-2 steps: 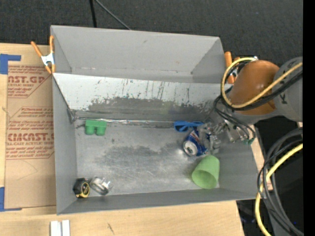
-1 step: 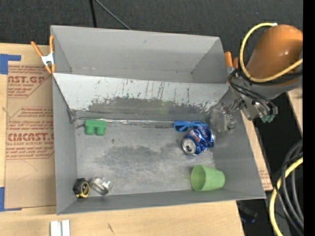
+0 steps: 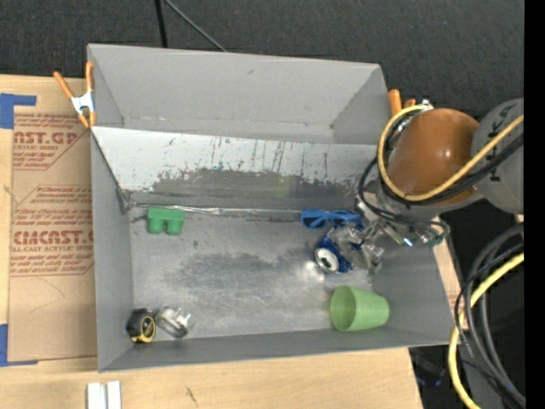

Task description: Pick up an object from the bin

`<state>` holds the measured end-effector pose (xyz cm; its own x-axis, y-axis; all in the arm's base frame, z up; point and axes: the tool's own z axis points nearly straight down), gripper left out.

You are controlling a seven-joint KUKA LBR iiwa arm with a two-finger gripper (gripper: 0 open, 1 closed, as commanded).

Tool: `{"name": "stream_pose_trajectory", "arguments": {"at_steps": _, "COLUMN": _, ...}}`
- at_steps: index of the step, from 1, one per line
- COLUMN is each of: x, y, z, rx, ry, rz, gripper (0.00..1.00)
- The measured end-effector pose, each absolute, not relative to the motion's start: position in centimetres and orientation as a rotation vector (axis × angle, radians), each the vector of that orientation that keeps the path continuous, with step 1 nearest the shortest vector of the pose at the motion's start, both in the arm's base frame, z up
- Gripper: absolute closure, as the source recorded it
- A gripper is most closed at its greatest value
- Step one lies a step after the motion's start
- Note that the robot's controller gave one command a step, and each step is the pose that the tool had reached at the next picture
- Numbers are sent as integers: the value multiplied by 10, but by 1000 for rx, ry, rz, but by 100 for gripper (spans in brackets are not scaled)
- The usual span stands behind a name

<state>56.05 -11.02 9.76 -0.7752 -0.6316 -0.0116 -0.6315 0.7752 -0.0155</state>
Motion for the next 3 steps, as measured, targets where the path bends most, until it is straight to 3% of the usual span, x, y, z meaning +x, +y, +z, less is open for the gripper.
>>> {"name": "stream_pose_trajectory", "arguments": {"at_steps": 1, "x": 557, "y": -108, "z": 91, "rx": -1051, "ry": 2953, "rz": -4, "gripper": 0}}
{"name": "stream_pose_trajectory", "arguments": {"at_steps": 2, "x": 577, "y": -145, "z": 71, "rx": -1054, "ry": 2949, "rz": 9, "gripper": 0}}
{"name": "stream_pose_trajectory", "arguments": {"at_steps": 3, "x": 578, "y": -140, "z": 74, "rx": -1066, "ry": 2940, "rz": 13, "gripper": 100}}
